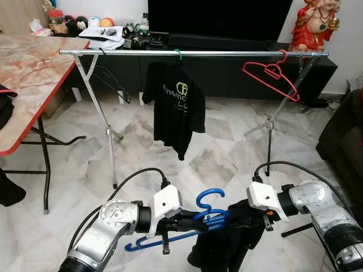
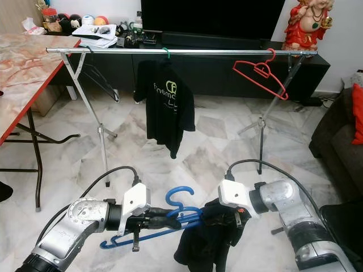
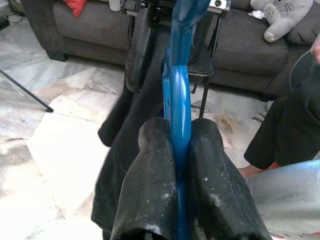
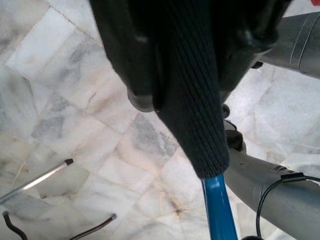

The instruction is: Hang hanger

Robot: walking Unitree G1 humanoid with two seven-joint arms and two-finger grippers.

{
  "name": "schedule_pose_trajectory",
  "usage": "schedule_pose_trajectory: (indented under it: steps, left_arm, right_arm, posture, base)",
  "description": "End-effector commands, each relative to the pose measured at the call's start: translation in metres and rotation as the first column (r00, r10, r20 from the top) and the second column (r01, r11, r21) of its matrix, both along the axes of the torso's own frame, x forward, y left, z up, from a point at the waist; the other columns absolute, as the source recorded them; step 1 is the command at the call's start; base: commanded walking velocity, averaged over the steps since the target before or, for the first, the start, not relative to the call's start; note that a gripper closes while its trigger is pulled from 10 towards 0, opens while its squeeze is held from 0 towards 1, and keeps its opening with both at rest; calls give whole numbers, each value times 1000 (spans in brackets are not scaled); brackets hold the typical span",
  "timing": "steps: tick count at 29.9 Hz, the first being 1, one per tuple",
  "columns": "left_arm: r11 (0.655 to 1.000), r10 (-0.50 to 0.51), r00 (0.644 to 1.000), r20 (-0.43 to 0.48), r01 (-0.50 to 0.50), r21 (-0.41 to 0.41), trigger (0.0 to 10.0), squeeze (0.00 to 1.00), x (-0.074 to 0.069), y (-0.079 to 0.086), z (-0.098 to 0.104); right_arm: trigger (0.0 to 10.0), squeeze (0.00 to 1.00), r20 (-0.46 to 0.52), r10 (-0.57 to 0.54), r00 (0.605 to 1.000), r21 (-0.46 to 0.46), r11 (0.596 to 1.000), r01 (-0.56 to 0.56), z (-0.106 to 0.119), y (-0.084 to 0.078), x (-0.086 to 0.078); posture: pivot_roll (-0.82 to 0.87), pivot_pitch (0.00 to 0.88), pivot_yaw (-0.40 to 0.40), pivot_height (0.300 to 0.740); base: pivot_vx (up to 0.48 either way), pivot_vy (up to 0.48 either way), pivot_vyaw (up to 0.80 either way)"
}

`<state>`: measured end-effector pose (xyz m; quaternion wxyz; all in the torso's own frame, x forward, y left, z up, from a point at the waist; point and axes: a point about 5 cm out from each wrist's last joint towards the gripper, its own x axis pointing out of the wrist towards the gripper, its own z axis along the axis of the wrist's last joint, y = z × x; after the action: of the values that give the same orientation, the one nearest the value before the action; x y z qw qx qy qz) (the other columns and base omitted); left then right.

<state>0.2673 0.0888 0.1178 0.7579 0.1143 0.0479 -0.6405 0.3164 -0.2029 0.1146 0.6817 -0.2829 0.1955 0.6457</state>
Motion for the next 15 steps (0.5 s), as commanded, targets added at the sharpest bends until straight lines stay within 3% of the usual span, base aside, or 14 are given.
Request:
schedule_pose_trajectory:
  steps: [1, 15]
  left_arm:
    - [999, -34, 998, 58, 36, -38, 10000, 0, 1, -8, 15]
    - [999, -32, 998, 61, 34, -39, 10000, 0, 2, -10, 16]
  right_arm:
    - [0, 0, 2, 16, 1000, 7, 1000, -16, 1, 3, 0]
    - [0, 0, -7, 9, 1000, 19, 1000, -9, -3, 6, 0]
  posture:
    - [-34, 96, -71, 740]
    - [-33, 98, -69, 740]
  base:
    - [0, 0, 0]
    - [0, 0, 0]
